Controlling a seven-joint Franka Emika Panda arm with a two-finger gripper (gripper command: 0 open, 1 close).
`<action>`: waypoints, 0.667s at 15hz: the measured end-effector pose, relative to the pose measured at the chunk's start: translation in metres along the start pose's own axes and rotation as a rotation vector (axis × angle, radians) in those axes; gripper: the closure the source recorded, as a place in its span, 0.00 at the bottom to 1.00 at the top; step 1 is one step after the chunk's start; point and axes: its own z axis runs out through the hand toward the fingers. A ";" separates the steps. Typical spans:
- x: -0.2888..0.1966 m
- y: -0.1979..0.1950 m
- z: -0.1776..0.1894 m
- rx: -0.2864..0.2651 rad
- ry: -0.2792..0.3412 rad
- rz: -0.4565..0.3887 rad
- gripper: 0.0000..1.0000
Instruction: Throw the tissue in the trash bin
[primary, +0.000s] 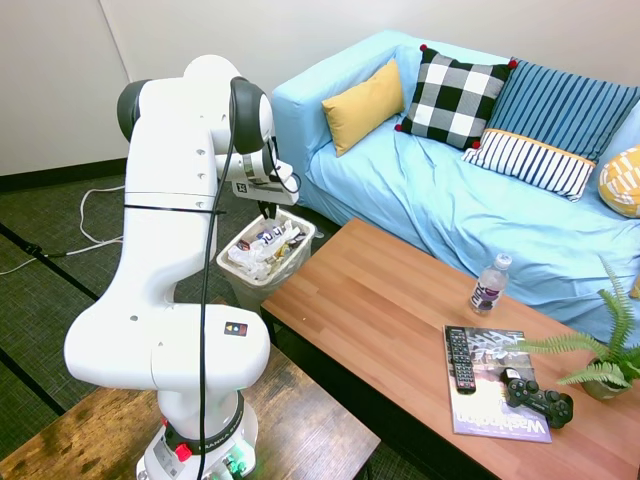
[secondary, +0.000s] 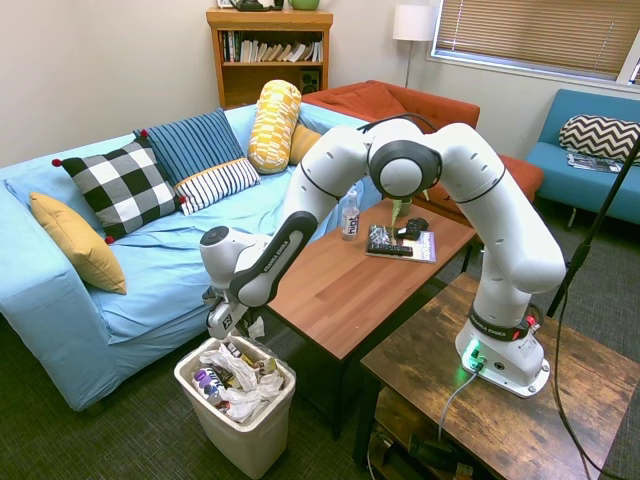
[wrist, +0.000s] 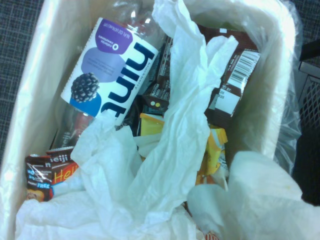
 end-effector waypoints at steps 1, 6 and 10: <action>-0.002 -0.002 0.003 -0.002 0.000 -0.003 0.00; -0.010 -0.010 0.006 -0.001 0.002 -0.008 0.00; -0.013 -0.015 0.003 0.003 0.005 -0.003 0.00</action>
